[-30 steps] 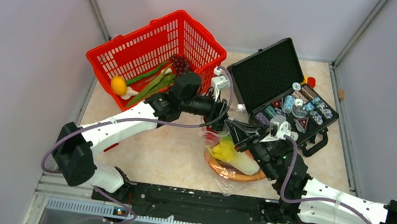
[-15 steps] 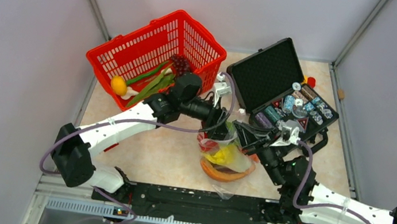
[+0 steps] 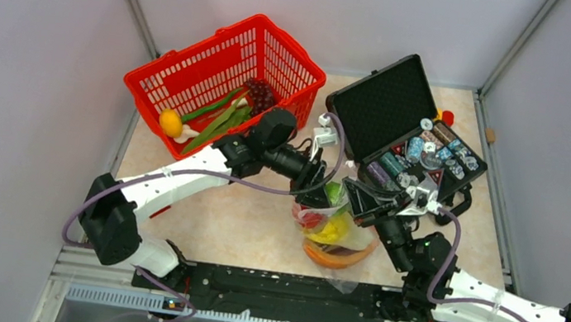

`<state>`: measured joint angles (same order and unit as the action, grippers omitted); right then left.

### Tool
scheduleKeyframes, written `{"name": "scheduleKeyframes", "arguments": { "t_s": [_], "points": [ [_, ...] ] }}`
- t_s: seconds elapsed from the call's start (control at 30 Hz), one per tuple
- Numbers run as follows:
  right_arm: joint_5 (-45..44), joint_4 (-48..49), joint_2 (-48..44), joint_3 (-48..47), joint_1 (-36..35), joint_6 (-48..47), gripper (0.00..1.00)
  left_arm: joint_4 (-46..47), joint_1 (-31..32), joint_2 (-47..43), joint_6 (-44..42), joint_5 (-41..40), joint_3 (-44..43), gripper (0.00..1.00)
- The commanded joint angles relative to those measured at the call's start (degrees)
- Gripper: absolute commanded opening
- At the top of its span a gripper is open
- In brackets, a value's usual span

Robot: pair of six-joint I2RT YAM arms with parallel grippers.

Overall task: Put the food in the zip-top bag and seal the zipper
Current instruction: Place the fake fruit in the zipper food storage bag.

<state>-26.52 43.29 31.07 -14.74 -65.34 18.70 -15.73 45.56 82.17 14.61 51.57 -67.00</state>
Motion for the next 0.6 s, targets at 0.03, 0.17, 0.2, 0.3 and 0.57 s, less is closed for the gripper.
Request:
{"name": "scheduleKeyframes", "arguments": {
  "t_s": [0.03,0.17,0.2,0.3,0.57],
  "points": [
    [-2.09,3.91,-2.03,-0.84,0.46,-0.63,0.00,3.67,0.76,-3.72,-0.08,-3.97,-1.55,0.52],
    [0.06,5.17,-1.31,-1.05,0.42,-1.49,0.00,9.33,0.91,-0.78,4.36,0.25,-2.27,0.49],
    [0.83,5.56,-0.93,-1.18,0.44,-1.67,0.00,8.75,1.26,0.40,4.12,0.92,-3.17,0.49],
    [2.13,6.34,-0.33,-1.56,0.44,-1.97,0.00,4.32,2.45,3.44,1.66,0.25,-5.49,0.49],
    [3.38,9.47,-0.03,-1.12,0.47,-2.84,0.00,-2.36,4.27,6.25,-0.35,-15.53,-6.00,0.51]
  ]
}}
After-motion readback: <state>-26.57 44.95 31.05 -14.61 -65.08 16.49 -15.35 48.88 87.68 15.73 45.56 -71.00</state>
